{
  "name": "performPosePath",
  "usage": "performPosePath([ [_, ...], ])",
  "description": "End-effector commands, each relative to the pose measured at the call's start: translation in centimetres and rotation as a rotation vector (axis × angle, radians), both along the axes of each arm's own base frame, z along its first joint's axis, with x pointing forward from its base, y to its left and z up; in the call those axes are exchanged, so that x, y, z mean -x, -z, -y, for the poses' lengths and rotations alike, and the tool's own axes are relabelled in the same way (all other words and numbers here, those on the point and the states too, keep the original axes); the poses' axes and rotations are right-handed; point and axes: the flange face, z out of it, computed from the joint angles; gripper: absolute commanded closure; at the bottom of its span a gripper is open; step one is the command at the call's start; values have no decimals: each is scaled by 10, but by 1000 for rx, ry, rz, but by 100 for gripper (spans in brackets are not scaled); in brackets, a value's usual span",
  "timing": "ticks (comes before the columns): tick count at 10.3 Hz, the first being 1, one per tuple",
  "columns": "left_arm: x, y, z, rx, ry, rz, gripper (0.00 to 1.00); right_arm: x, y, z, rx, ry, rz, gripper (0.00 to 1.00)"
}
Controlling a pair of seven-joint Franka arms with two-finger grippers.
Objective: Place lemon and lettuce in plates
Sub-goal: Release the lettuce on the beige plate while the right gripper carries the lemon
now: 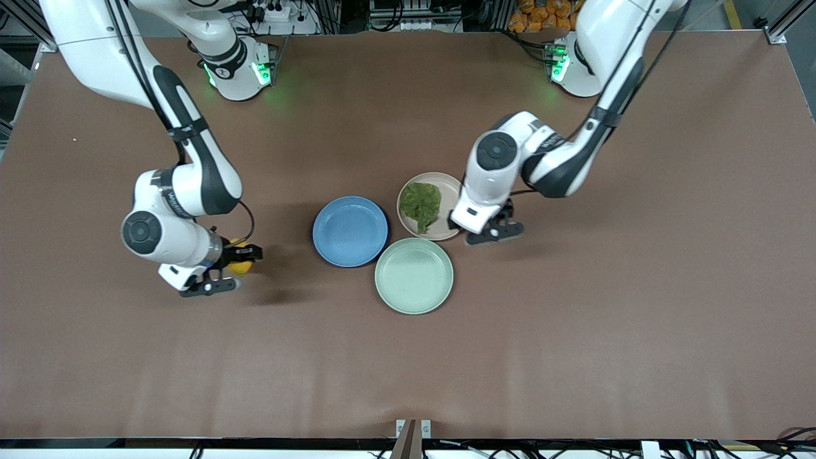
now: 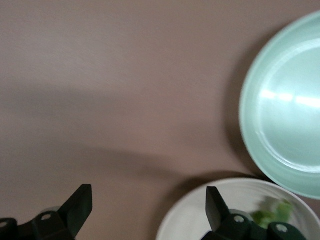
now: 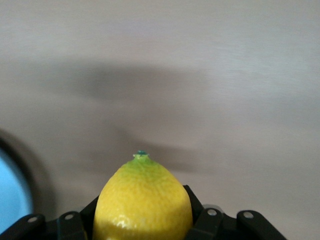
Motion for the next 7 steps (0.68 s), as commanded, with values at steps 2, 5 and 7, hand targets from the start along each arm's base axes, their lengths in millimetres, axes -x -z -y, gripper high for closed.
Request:
performPosePath([
  [2, -24, -8, -51, -30, -7, -2, 0, 12, -9, -52, -28, -61, -8, 58],
  [5, -39, -5, -88, -47, -6, -26, 0, 22, -13, -94, -28, 3, -8, 58],
  [7, -39, -6, -95, -68, -12, -49, 0, 31, -13, -125, -19, 42, -11, 57],
])
